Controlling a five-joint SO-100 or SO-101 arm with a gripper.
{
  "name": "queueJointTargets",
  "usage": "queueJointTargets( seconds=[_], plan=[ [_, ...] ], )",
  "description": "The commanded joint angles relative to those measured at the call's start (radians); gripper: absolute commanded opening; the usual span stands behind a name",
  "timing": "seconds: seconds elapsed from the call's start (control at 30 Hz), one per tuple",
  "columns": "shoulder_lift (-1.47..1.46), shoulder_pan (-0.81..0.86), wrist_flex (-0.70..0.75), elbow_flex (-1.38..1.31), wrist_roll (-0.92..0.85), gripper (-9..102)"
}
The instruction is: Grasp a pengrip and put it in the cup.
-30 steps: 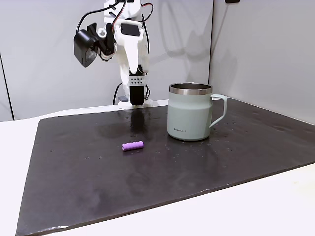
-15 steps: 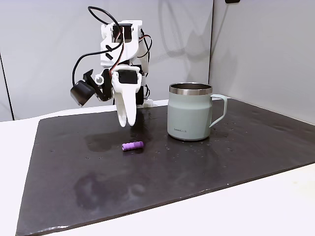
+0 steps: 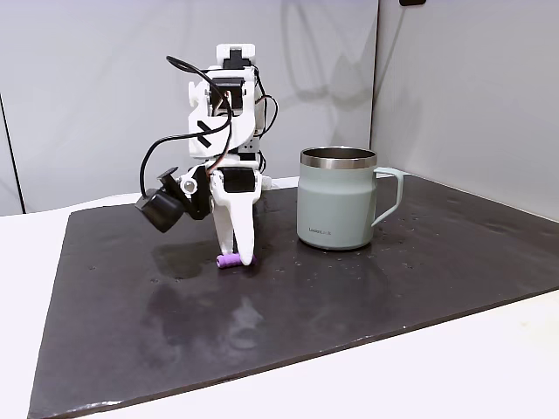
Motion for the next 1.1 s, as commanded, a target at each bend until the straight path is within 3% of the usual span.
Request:
queueJointTargets(
  seconds=[0.0, 0.1, 0.23, 0.47, 0.67, 1.07],
  plan=[
    [0.005, -0.034, -0.032, -0.066, 0.006, 27],
    [-0.002, -0.038, -0.043, -0.043, 0.008, 26],
    [0.008, -0.029, -0.075, 0.014, 0.000, 12],
    [0.029, 0.026, -0.100, 0.054, -0.071, 0],
    [0.057, 0.048, -0.084, 0.063, -0.064, 0],
    [0.460, 0.087, 0.170, -0.023, 0.020, 0]
  ],
)
